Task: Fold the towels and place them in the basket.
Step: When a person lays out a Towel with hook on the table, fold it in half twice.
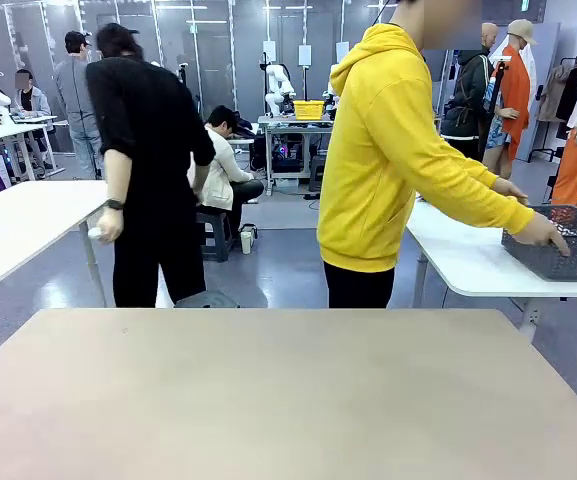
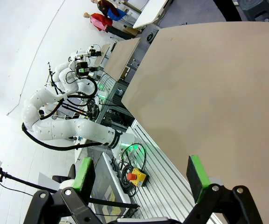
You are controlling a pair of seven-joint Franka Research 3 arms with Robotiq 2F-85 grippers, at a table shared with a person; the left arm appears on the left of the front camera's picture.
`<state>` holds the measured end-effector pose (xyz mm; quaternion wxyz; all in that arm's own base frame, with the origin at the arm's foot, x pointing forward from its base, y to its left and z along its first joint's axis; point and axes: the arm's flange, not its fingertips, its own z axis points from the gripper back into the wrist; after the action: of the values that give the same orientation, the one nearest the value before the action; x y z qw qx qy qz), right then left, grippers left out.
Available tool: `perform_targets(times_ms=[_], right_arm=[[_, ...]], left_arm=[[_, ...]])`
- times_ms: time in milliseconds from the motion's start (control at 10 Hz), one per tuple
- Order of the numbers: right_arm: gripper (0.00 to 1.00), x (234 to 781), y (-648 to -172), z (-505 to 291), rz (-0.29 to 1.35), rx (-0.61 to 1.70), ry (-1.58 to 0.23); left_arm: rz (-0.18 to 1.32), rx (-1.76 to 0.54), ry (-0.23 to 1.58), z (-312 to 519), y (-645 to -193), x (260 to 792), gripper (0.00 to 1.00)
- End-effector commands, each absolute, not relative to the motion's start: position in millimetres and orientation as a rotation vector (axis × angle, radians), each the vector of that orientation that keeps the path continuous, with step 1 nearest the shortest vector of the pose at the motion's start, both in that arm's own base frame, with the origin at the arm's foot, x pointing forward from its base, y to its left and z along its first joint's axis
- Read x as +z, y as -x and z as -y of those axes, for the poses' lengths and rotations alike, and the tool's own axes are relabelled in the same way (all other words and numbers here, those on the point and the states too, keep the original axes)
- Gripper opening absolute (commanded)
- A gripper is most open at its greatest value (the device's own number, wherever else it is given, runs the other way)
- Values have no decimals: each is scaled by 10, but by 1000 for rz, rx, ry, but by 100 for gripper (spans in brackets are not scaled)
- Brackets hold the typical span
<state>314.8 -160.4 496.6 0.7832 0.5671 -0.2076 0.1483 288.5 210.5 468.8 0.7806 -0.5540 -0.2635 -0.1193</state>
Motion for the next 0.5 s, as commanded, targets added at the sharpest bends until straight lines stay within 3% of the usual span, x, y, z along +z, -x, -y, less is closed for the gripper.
perform_targets(times_ms=[0,400], right_arm=[[100,4980,-3167,1620,465,337,-1231],[100,4980,-3167,1620,465,337,-1231]], left_arm=[[590,-266,1218,-2098,-2894,4690,100],[590,-266,1218,-2098,-2894,4690,100]])
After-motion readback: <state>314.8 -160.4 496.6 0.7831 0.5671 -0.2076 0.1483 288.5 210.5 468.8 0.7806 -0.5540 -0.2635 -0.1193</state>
